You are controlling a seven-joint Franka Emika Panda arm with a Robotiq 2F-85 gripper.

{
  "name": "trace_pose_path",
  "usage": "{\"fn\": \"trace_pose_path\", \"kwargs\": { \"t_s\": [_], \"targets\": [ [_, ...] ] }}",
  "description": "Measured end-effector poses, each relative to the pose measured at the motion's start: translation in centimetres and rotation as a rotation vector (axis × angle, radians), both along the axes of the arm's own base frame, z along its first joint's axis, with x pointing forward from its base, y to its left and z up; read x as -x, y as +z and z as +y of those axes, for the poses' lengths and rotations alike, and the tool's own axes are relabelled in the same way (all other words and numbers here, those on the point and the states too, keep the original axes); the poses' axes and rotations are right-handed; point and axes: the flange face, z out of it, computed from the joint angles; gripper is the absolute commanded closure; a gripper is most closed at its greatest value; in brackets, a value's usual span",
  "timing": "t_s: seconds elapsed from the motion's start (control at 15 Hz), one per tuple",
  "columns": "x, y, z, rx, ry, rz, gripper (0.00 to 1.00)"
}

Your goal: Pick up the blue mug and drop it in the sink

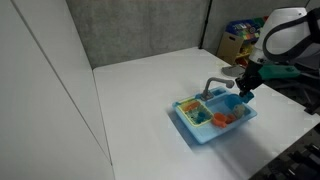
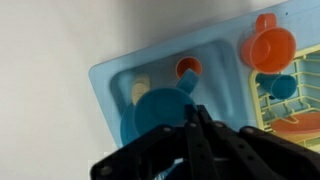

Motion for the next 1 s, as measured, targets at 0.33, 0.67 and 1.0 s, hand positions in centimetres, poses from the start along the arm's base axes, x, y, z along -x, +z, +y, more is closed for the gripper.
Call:
{"fn": "trace_pose_path", "kwargs": {
  "t_s": [0.33,0.67,1.0],
  "targets": [
    [-0.4,0.4,-1.0,0.005,-0.021,-0.012,0.98],
    [-1.7,1.9,-2.2,0.012,-0.051,-0.049,0.98],
    [-3.3,2.9,-2.4,0.006,-0.070,-0.078,0.98]
  ]
}}
